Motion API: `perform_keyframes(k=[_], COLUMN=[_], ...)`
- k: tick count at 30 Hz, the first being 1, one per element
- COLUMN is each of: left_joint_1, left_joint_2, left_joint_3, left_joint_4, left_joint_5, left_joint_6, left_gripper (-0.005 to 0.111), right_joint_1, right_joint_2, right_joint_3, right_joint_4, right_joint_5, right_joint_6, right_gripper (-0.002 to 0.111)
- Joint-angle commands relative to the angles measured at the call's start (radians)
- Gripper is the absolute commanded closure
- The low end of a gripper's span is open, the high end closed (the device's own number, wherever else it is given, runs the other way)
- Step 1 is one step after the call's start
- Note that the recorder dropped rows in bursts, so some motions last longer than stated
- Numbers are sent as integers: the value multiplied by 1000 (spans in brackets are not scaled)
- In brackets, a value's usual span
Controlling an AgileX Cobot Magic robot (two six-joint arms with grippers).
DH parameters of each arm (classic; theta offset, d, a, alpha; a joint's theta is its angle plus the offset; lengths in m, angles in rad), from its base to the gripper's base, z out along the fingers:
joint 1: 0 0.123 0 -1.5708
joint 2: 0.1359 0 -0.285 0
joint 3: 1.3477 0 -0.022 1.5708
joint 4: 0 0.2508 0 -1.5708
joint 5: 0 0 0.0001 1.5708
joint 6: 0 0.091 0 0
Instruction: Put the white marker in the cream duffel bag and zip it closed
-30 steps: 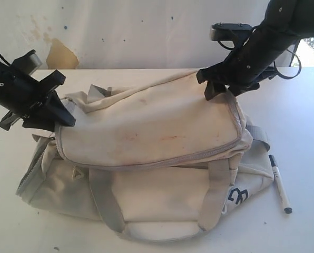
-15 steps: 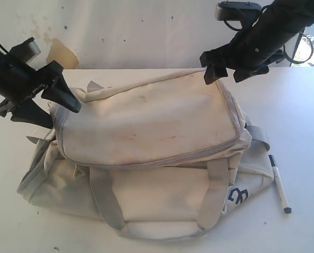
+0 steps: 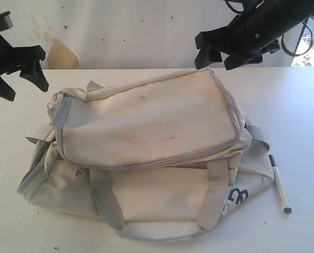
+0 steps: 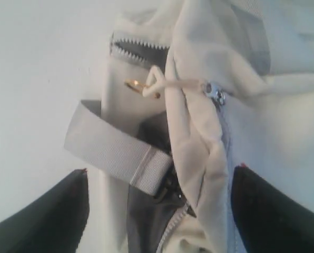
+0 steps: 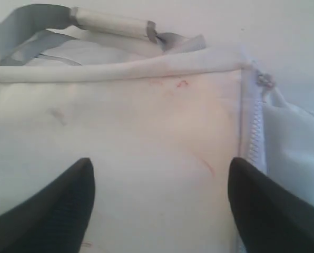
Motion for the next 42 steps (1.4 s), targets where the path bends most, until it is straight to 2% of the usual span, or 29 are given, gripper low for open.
perform_keyframes(k=[1,5,8,11,13,14,17,19,22,25,27,31,36,39,42], left_joint_1=[-3,-3,10,55,98,142,188,187,187,187,188,188,188,188,186], left_joint_2=[-13,-13,-13,-12,-10,2,40,68,95,145,167,210,259,279,290], left_joint_3=[-9,-9,-7,-7,-7,-7,-7,-7,-7,-7,-7,-7,-7,-7,-7], left_joint_4=[-25,-7,21,-8,-82,-194,-421,-451,-441,-308,-378,-521,-540,-664,-680], left_joint_5=[-88,-90,-115,-127,-100,-58,-1,-40,-84,-139,-101,-21,-41,-19,3], left_joint_6=[26,191,209,213,234,301,485,605,694,702,680,884,957,1052,1122], left_gripper=[22,22,22,22,22,22,23,24,24,24,24,24,24,24,24], right_joint_1=[23,51,65,72,72,72,72,72,72,72,72,72,72,72,72], right_joint_2=[-10,-10,-10,-10,-10,-10,-8,-7,-2,-2,-2,-2,-2,-2,-2], right_joint_3=[-7,-7,-7,-7,-7,-7,-7,-7,-2,-1,-1,-1,-1,-1,-1], right_joint_4=[116,125,125,123,123,123,138,138,138,138,131,131,124,124,124], right_joint_5=[3,5,24,51,63,65,74,95,108,123,123,123,123,124,122], right_joint_6=[-110,-150,-152,-152,-152,-152,-152,-152,-152,-152,-152,-152,-157,-156,-156], right_gripper=[42,42,42,42,42,42,42,42,42,42,42,42,42,42,42])
